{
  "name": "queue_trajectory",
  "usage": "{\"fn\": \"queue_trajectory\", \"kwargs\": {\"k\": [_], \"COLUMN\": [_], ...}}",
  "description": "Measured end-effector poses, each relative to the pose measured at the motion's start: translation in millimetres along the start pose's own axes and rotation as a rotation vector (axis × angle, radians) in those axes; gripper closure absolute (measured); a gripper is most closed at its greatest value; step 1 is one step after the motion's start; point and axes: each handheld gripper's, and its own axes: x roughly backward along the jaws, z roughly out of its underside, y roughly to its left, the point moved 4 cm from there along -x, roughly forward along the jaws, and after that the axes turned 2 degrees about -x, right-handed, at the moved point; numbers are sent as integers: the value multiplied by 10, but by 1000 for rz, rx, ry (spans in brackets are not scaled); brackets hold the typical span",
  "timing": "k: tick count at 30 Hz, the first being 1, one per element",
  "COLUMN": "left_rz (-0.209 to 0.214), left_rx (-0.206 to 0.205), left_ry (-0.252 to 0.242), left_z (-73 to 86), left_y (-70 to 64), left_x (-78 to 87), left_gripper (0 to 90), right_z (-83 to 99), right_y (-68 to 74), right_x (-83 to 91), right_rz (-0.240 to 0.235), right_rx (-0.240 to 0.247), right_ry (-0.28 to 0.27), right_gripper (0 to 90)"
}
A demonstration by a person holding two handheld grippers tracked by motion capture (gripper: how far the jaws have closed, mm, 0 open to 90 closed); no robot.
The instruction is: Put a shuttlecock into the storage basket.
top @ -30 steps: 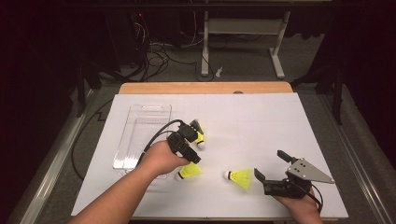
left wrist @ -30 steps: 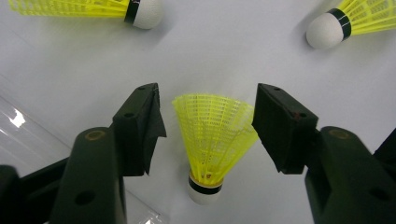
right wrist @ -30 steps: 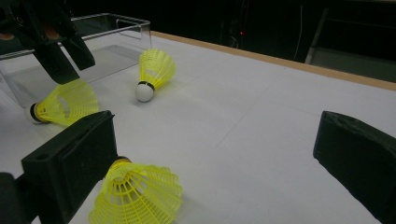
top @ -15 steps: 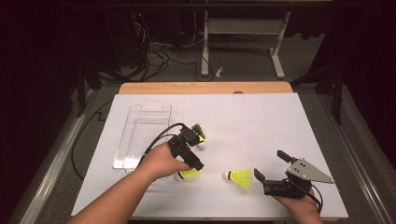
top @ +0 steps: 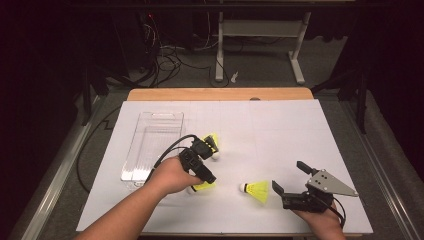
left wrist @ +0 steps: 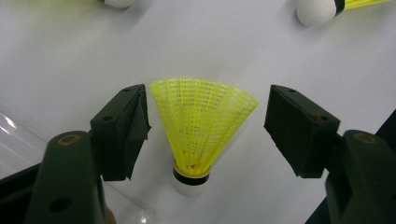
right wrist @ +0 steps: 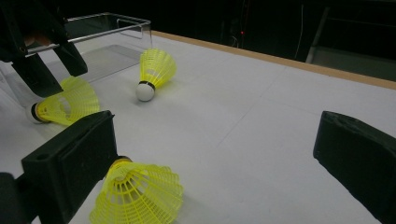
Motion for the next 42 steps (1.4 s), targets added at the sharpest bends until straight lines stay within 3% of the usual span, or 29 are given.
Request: {"fn": "queue_trajectory", "kwargs": {"k": [7, 17, 26, 42], "left_rz": [1, -12, -8, -51], "left_rx": [-1, -13, -39, -38], "left_ry": [-12, 55, 71, 94], "left_z": [39, 170, 183, 127], "left_y": [-9, -28, -89, -60], "left_x": [17, -125, -151, -240], "left_gripper": [277, 257, 284, 299], "right_z": [3, 1, 3, 6], "right_y": [2, 11, 7, 7], "right_x": [-4, -8, -8, -13], "right_rz": [0, -1, -3, -6], "right_rx": [0, 1, -3, -2], "right_ry": [3, 2, 3, 4], "right_gripper": [0, 0, 0, 0]}}
